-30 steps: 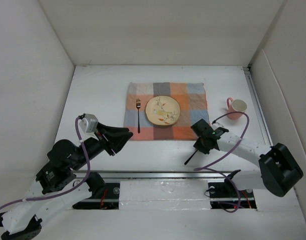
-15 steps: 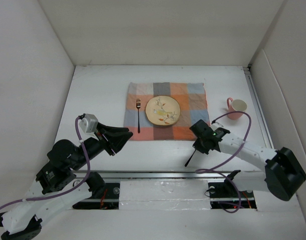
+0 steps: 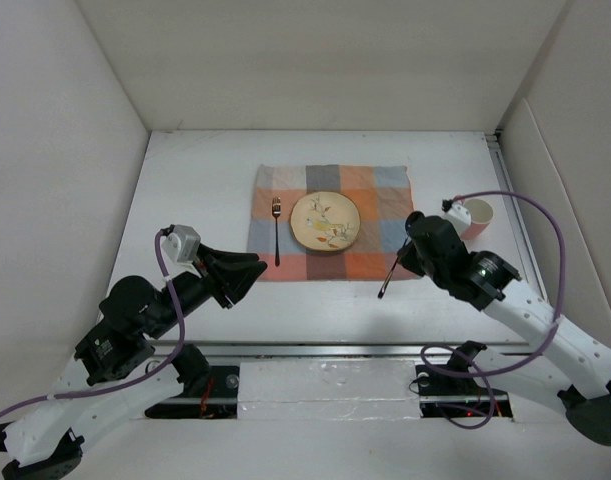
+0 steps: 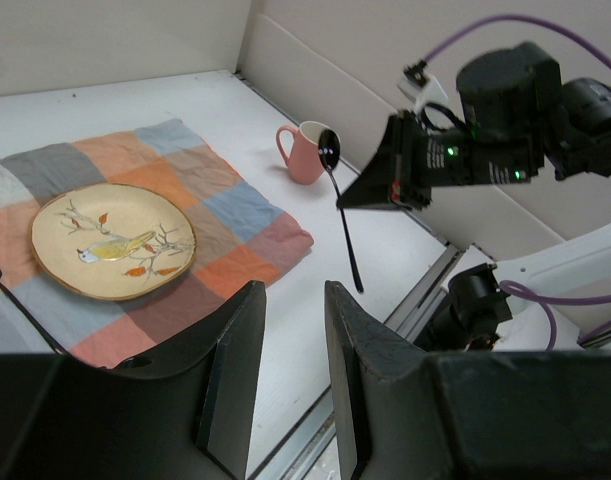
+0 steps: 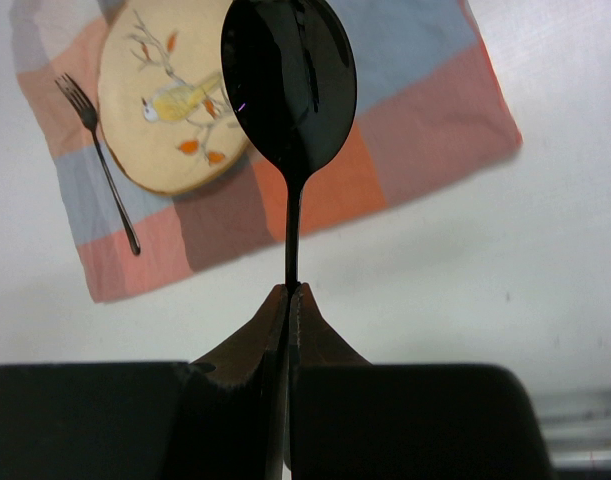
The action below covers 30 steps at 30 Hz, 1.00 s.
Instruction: Set the dinner table for one person
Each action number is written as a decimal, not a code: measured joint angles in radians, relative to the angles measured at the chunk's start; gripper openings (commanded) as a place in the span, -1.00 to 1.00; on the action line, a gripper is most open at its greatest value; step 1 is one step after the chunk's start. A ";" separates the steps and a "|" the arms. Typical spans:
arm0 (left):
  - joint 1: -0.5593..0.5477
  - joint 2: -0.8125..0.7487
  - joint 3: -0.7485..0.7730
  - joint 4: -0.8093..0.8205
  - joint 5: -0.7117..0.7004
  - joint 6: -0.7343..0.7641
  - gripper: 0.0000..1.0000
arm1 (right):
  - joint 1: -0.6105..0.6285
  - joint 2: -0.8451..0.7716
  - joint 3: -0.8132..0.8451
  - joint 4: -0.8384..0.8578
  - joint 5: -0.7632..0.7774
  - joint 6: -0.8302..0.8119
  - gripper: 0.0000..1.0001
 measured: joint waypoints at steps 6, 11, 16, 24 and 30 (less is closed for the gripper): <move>0.000 0.015 -0.013 0.000 -0.036 0.000 -0.46 | -0.156 0.298 0.115 0.228 -0.146 -0.472 -1.00; 0.000 0.035 -0.015 0.000 -0.063 0.000 -0.46 | -0.203 0.580 0.198 0.311 -0.269 -0.756 -1.00; 0.000 0.063 -0.015 0.000 -0.076 0.001 -0.46 | -0.246 0.718 0.256 0.341 -0.347 -0.883 -1.00; 0.033 0.081 -0.015 0.001 -0.074 0.003 -0.46 | -0.329 0.816 0.321 0.391 -0.354 -0.882 -1.00; 0.035 0.101 -0.020 0.001 -0.074 0.003 -0.46 | -0.352 0.861 0.321 0.427 -0.365 -0.815 -1.00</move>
